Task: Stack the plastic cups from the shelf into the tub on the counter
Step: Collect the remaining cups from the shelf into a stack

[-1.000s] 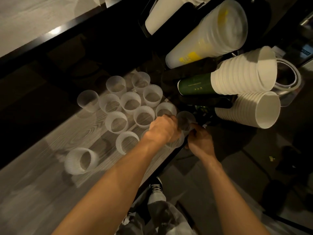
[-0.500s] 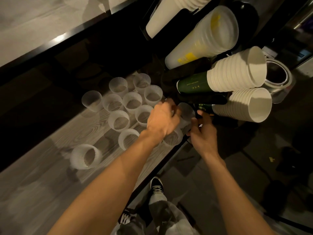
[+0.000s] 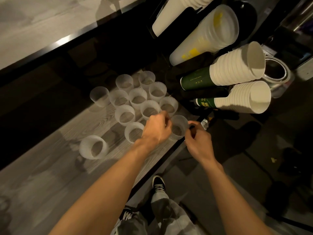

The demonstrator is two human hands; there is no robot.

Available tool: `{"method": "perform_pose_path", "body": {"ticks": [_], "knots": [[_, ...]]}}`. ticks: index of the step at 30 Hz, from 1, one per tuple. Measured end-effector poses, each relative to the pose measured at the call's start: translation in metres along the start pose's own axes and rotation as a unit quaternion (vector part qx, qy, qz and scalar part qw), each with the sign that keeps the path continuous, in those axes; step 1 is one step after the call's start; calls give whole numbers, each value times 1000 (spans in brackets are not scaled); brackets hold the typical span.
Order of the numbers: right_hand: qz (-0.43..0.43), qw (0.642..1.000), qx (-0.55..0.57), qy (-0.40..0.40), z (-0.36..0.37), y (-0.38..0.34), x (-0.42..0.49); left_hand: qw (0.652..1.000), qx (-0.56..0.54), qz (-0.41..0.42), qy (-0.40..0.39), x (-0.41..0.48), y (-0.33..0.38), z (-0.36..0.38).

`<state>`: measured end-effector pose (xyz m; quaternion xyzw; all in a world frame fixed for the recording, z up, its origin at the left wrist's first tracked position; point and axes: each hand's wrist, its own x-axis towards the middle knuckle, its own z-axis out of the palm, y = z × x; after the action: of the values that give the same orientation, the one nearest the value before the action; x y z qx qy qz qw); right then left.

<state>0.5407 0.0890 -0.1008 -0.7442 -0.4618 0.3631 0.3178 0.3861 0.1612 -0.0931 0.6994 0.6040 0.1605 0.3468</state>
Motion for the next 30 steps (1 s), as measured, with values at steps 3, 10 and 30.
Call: {"method": "perform_pose_path", "body": {"ticks": [3, 10, 30], "knots": [[5, 1000, -12, -11, 3, 3, 0, 1000, -1, -10, -2, 0, -7, 7], [-15, 1000, -18, -7, 6, -4, 7, 1000, -9, -16, 22, 7, -10, 13], [-62, 997, 9, 44, -2, -54, 54, 975, -116, 43, 183, 34, 9, -22]]}}
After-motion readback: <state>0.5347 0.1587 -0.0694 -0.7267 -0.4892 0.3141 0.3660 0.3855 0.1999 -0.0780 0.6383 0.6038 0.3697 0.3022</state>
